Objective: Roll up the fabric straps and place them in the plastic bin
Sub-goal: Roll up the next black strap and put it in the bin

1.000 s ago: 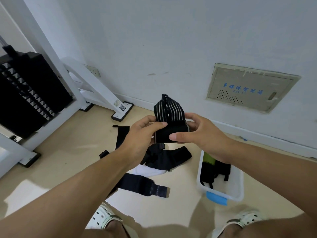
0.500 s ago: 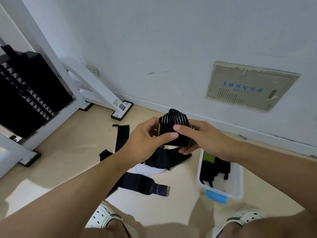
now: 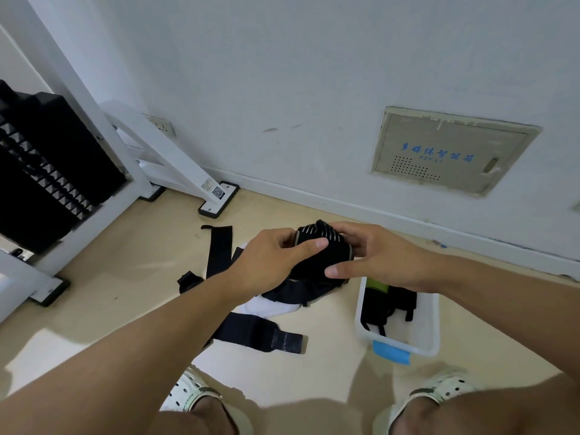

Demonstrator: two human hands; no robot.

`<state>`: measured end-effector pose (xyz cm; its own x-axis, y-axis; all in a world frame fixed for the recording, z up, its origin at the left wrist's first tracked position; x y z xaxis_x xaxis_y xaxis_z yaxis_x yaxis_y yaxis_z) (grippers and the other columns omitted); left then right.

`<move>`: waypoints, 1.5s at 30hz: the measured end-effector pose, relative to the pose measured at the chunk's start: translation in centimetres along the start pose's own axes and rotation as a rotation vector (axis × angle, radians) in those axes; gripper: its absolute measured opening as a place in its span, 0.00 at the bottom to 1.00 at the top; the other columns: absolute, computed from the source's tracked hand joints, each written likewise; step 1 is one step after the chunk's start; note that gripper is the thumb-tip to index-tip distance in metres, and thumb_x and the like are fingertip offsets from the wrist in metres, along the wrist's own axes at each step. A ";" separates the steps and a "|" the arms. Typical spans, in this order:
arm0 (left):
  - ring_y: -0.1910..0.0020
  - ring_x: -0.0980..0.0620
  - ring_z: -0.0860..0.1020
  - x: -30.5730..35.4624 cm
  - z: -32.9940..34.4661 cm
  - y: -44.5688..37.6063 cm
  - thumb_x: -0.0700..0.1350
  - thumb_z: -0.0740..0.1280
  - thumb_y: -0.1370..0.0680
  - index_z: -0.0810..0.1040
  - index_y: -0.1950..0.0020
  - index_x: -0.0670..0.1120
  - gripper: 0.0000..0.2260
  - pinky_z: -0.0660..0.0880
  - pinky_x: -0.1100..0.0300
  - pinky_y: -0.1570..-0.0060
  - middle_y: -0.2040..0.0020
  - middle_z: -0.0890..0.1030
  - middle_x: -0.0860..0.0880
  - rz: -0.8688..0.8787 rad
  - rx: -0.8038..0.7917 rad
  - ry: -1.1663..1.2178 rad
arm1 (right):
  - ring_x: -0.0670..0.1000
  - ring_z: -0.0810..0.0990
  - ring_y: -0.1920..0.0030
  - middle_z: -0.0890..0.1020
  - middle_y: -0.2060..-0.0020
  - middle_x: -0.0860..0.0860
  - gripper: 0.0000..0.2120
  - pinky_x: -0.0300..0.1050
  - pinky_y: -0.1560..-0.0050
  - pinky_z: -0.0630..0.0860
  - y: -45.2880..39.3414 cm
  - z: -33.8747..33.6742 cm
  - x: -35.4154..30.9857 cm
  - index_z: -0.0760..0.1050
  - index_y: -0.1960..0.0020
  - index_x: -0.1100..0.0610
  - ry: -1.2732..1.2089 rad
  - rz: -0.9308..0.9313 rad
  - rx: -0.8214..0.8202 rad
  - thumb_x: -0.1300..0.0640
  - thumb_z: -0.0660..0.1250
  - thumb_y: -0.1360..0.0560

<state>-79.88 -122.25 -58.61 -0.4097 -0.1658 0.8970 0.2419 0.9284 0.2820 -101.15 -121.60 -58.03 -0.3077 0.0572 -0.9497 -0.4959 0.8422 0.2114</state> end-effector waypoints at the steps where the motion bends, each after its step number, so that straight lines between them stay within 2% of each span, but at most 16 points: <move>1: 0.56 0.50 0.86 0.1 0.2 -0.1 0.59 0.74 0.24 0.85 0.52 0.47 0.16 0.82 0.53 0.50 0.58 0.87 0.50 0.000 -0.001 -0.023 | 0.48 0.82 0.39 0.84 0.39 0.47 0.27 0.46 0.36 0.78 0.1 0.0 0.0 0.75 0.30 0.48 0.004 -0.012 -0.015 0.63 0.76 0.26; 4: 0.64 0.58 0.83 0.3 1.2 -0.2 0.58 0.75 0.24 0.84 0.55 0.48 0.13 0.77 0.64 0.62 0.62 0.86 0.52 0.015 -0.106 -0.112 | 0.52 0.83 0.40 0.84 0.42 0.52 0.23 0.45 0.39 0.79 0.3 0.0 0.5 0.77 0.32 0.50 0.039 0.000 -0.083 0.62 0.75 0.25; 7: 0.67 0.61 0.81 0.3 2.9 -0.7 0.57 0.76 0.25 0.83 0.60 0.54 0.09 0.73 0.69 0.65 0.65 0.84 0.56 0.030 -0.207 -0.196 | 0.50 0.84 0.48 0.86 0.49 0.50 0.18 0.43 0.46 0.79 0.8 -0.6 1.4 0.79 0.36 0.50 0.150 0.039 -0.143 0.61 0.75 0.24; 10: 0.71 0.57 0.76 0.3 4.5 -2.0 0.63 0.76 0.28 0.82 0.59 0.44 0.22 0.71 0.63 0.66 0.68 0.80 0.53 0.012 -0.158 -0.279 | 0.46 0.83 0.54 0.84 0.57 0.45 0.12 0.41 0.50 0.76 1.4 -1.8 2.2 0.80 0.42 0.49 0.264 0.052 -0.132 0.58 0.74 0.24; 12: 0.72 0.55 0.72 0.6 5.5 -2.8 0.66 0.75 0.29 0.81 0.56 0.38 0.29 0.69 0.60 0.67 0.70 0.77 0.51 -0.006 -0.147 -0.315 | 0.46 0.82 0.53 0.84 0.56 0.44 0.12 0.43 0.48 0.76 1.9 -2.6 2.9 0.80 0.41 0.47 0.341 0.050 -0.092 0.55 0.74 0.23; 14: 0.71 0.53 0.74 1.2 6.6 -3.6 0.67 0.75 0.30 0.81 0.55 0.37 0.31 0.73 0.57 0.66 0.69 0.78 0.48 -0.017 -0.150 -0.323 | 0.49 0.83 0.49 0.85 0.52 0.45 0.14 0.47 0.43 0.77 2.6 -3.3 3.6 0.80 0.39 0.46 0.361 0.056 -0.024 0.54 0.74 0.24; 16: 0.66 0.47 0.82 1.6 7.7 -4.5 0.67 0.75 0.30 0.83 0.54 0.38 0.29 0.81 0.51 0.58 0.63 0.84 0.43 -0.020 -0.154 -0.284 | 0.48 0.83 0.45 0.86 0.49 0.46 0.17 0.45 0.40 0.77 3.2 -4.2 4.2 0.79 0.37 0.46 0.339 0.049 0.066 0.56 0.75 0.24; 19: 0.56 0.46 0.86 1.5 9.5 -6.1 0.67 0.75 0.29 0.83 0.45 0.45 0.28 0.83 0.49 0.46 0.53 0.87 0.44 -0.039 -0.173 -0.238 | 0.42 0.83 0.50 0.86 0.52 0.43 0.17 0.35 0.46 0.77 3.9 -5.7 6.1 0.81 0.38 0.46 0.369 0.094 0.184 0.57 0.76 0.25; 21: 0.47 0.49 0.84 1.1 10.7 -6.9 0.69 0.73 0.29 0.79 0.35 0.49 0.31 0.80 0.52 0.40 0.44 0.85 0.48 -0.066 -0.194 -0.239 | 0.38 0.82 0.55 0.85 0.57 0.39 0.14 0.33 0.54 0.75 4.3 -7.3 8.6 0.81 0.42 0.45 0.428 0.197 0.243 0.57 0.76 0.26; 23: 0.36 0.49 0.78 0.8 11.5 -7.4 0.67 0.70 0.25 0.73 0.27 0.49 0.33 0.73 0.57 0.37 0.35 0.80 0.49 -0.059 -0.205 -0.331 | 0.42 0.81 0.57 0.83 0.59 0.41 0.11 0.36 0.59 0.72 4.4 -9.5 11.5 0.82 0.44 0.47 0.504 0.368 0.272 0.54 0.76 0.26; 25: 0.31 0.48 0.75 0.2 12.1 -7.9 0.63 0.70 0.23 0.69 0.24 0.48 0.32 0.70 0.56 0.34 0.29 0.76 0.47 -0.047 -0.215 -0.412 | 0.45 0.80 0.57 0.83 0.58 0.45 0.10 0.37 0.61 0.71 3.8 -11.4 14.7 0.82 0.45 0.51 0.522 0.542 0.292 0.53 0.75 0.25; 31: 0.30 0.47 0.74 -1.5 13.1 -9.8 0.57 0.71 0.21 0.67 0.22 0.49 0.31 0.68 0.60 0.41 0.26 0.73 0.47 -0.077 -0.248 -0.471 | 0.58 0.81 0.48 0.82 0.49 0.57 0.19 0.48 0.51 0.78 0.1 -8.5 25.8 0.78 0.39 0.64 0.083 0.846 0.725 0.54 0.75 0.25; 36: 0.35 0.46 0.76 -2.6 14.1 -11.1 0.57 0.71 0.21 0.65 0.21 0.50 0.31 0.75 0.55 0.42 0.26 0.72 0.49 -0.103 -0.281 -0.494 | 0.62 0.78 0.37 0.76 0.35 0.62 0.27 0.52 0.38 0.76 -2.1 -3.1 31.9 0.63 0.26 0.64 0.102 1.093 0.670 0.57 0.67 0.20; 39: 0.41 0.50 0.75 -3.3 14.3 -11.6 0.58 0.71 0.21 0.67 0.22 0.51 0.30 0.72 0.58 0.47 0.28 0.73 0.51 -0.128 -0.307 -0.533 | 0.63 0.73 0.31 0.71 0.30 0.63 0.35 0.55 0.31 0.71 -2.6 -2.4 33.7 0.50 0.20 0.63 0.127 1.125 0.683 0.59 0.65 0.20; 43: 0.33 0.50 0.74 -4.1 14.3 -12.1 0.59 0.71 0.21 0.68 0.23 0.51 0.30 0.71 0.58 0.37 0.27 0.73 0.50 -0.160 -0.348 -0.563 | 0.62 0.68 0.26 0.64 0.24 0.64 0.37 0.51 0.24 0.64 -3.1 -3.1 35.0 0.39 0.20 0.66 0.218 1.220 0.491 0.58 0.60 0.17; 45: 0.31 0.50 0.73 -4.3 14.3 -12.3 0.59 0.70 0.21 0.68 0.23 0.51 0.30 0.70 0.59 0.37 0.27 0.73 0.51 -0.170 -0.366 -0.563 | 0.62 0.69 0.26 0.65 0.25 0.65 0.38 0.53 0.25 0.65 -3.4 -3.1 35.6 0.38 0.20 0.65 0.255 1.209 0.497 0.59 0.60 0.17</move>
<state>-93.61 -128.20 -70.82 -0.8382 -0.0093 0.5452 0.3748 0.7165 0.5884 -112.89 -124.12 -91.81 -0.5116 0.8470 -0.1445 0.5252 0.4414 0.7275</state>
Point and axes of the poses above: each hand's wrist, its own y-axis away from the middle knuckle, its own z-axis out of the palm, x = y × z, the point moved 1 cm from there along -y, towards the middle knuckle
